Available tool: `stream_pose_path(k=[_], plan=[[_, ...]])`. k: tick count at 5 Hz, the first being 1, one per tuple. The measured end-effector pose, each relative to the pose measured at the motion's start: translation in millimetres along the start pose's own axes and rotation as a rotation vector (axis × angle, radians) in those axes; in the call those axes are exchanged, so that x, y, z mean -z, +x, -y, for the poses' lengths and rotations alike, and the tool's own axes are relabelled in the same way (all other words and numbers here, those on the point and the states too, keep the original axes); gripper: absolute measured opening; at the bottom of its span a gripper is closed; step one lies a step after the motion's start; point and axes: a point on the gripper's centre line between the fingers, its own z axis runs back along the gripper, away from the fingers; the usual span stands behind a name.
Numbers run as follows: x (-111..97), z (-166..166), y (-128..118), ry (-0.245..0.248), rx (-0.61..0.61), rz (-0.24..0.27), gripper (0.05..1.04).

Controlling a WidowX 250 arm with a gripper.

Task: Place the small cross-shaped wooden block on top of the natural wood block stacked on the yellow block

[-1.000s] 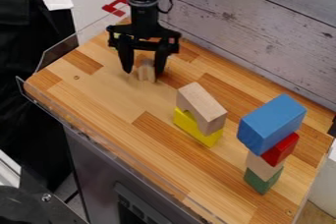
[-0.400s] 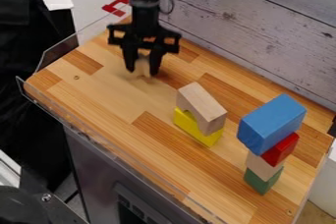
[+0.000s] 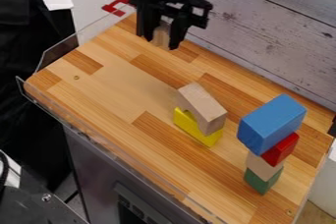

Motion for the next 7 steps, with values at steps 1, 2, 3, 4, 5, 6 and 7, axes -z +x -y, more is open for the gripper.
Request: stream_pose_path(k=[1,2,3,4,5,6,7], plan=[[-8.7,11.5,-14.2,-0.027,0.076,0.005,0.463],[-4.6,16.2,-32.1,-0.064,0.096,-0.049,0.463],[-0.6,22.6,-45.8,-0.096,0.116,-0.072,0.463],[1.7,32.4,-47.0,-0.131,0.155,-0.062,0.463],[4.6,45.3,-48.4,-0.140,0.207,-0.060,0.463],[8.2,59.1,-50.2,-0.131,0.273,-0.059,0.463],[16.2,69.4,-49.1,-0.127,0.311,-0.080,0.464]])
